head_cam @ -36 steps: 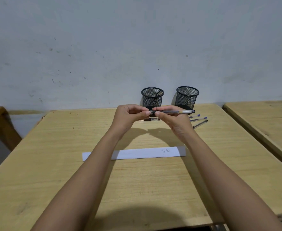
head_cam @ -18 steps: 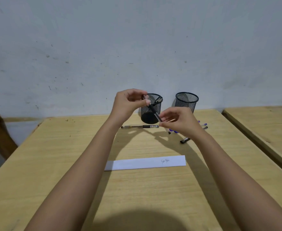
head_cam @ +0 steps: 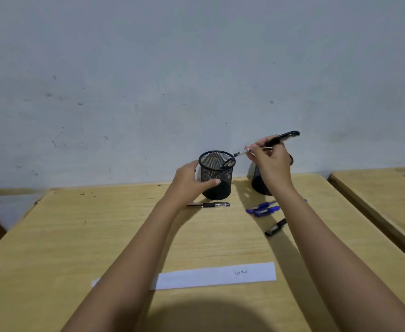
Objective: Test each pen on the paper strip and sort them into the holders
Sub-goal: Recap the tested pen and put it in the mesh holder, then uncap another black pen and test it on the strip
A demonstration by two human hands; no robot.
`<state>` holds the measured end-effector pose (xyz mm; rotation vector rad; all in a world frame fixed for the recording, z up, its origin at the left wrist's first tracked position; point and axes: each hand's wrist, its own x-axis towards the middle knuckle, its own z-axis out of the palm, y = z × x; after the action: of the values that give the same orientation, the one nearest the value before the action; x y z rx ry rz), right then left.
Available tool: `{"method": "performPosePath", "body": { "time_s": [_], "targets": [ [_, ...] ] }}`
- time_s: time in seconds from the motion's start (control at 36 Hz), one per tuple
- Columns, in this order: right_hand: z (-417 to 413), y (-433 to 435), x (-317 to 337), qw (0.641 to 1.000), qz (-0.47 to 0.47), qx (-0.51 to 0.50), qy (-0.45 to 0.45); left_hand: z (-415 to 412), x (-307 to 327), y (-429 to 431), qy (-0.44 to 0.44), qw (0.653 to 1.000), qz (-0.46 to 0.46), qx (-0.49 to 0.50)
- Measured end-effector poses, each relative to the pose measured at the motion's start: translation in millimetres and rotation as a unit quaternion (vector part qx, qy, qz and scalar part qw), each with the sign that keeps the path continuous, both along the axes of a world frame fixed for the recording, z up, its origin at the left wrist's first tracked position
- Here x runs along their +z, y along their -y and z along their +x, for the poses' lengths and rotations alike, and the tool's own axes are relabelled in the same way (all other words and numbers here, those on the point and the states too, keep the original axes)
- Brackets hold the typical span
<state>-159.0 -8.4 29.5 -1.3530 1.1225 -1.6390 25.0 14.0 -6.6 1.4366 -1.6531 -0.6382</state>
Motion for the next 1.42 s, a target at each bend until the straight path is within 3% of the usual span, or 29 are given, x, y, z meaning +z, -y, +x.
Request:
{"method": "performPosePath", "body": {
  "time_s": [0.11,0.25,0.53,0.64,0.75,0.86,1.06,1.25,1.42],
  "targets": [
    [4.5,17.5,-9.4,0.988,0.004,-0.036,-0.148,-7.1,-9.0,10.1,-0.06,0.998,0.007,-0.006],
    [12.6,24.6,-16.2,0.965,-0.003,-0.01,-0.263,-11.3,-18.5,18.1,-0.14,0.99,0.025,-0.007],
    [10.0,22.6,-15.6,0.954,0.012,0.028,-0.299,-13.8,-20.5,19.6,-0.164,0.986,0.02,-0.006],
    [4.0,10.0,-19.5,0.967,0.029,0.031,-0.251,-7.9,-16.0,13.6,-0.105,0.994,0.025,-0.008],
    [-2.0,-11.4,-31.4,0.977,0.03,0.01,-0.212,9.8,-16.7,-2.1,0.023,0.998,0.061,0.011],
    [0.5,-34.0,-48.3,0.97,0.024,0.027,-0.241,29.8,-19.9,-29.7,0.142,0.987,0.076,0.013],
    [30.2,-42.8,-71.1,0.902,0.028,0.106,-0.418,63.7,-35.8,-56.6,0.305,0.943,0.129,0.021],
    [49.9,-32.9,-76.4,0.812,-0.02,0.13,-0.569,70.8,-48.3,-64.2,0.371,0.908,0.196,0.015],
    [53.1,-27.1,-74.9,0.81,-0.012,0.105,-0.577,67.4,-45.4,-66.1,0.373,0.908,0.191,0.013]
  ]
}}
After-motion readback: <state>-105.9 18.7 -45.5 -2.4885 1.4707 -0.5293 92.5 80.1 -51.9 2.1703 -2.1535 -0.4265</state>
